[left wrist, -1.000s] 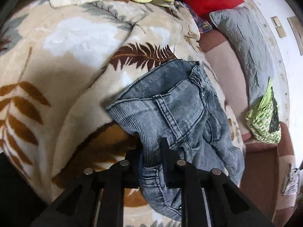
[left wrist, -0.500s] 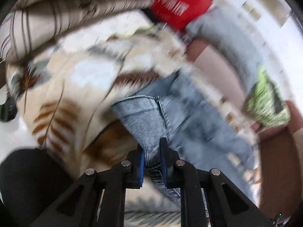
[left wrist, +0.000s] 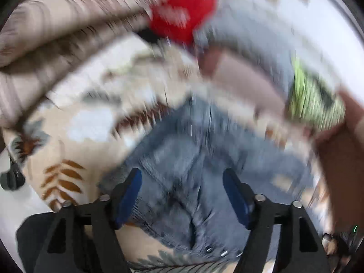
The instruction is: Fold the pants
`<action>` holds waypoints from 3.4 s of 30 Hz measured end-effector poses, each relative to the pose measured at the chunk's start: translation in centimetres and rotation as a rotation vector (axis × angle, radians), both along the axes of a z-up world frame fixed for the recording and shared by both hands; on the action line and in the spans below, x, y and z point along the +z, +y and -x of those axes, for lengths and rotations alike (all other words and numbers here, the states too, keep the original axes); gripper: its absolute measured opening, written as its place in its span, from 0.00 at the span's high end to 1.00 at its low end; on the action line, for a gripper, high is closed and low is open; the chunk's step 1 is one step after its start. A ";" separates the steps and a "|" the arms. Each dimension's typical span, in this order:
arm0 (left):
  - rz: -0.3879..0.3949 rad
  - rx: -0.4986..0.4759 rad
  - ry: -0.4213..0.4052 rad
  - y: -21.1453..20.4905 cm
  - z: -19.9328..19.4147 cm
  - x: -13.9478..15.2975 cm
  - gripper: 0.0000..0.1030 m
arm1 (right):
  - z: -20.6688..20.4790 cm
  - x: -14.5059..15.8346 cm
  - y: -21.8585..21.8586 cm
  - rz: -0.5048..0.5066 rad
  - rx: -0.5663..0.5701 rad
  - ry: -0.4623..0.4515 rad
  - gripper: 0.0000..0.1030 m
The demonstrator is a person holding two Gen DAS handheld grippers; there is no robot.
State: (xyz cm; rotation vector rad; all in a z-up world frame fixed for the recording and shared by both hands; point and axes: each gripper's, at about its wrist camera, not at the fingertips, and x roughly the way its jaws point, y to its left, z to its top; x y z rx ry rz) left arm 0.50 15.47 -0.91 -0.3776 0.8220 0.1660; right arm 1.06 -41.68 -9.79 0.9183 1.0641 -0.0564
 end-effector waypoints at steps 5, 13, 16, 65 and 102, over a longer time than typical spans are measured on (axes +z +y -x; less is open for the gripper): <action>-0.092 -0.025 0.168 -0.5 -2.3 -4.4 0.27 | -0.4 5.4 0.5 0.081 0.009 -0.126 0.19; 0.030 -0.026 0.059 1.6 -6.6 -0.4 0.24 | -4.8 1.5 -1.7 0.077 -0.008 -0.036 0.05; 0.076 0.034 0.074 4.0 -9.8 -0.9 0.25 | -5.3 5.1 -1.9 0.085 0.027 -0.135 0.05; 0.227 -0.062 0.154 5.3 -31.6 -4.8 0.38 | -27.6 3.0 -4.2 0.269 0.143 -0.031 0.24; 0.273 -0.142 -0.093 6.0 -24.9 6.3 0.98 | -26.6 11.4 -3.2 0.444 0.115 -0.173 0.78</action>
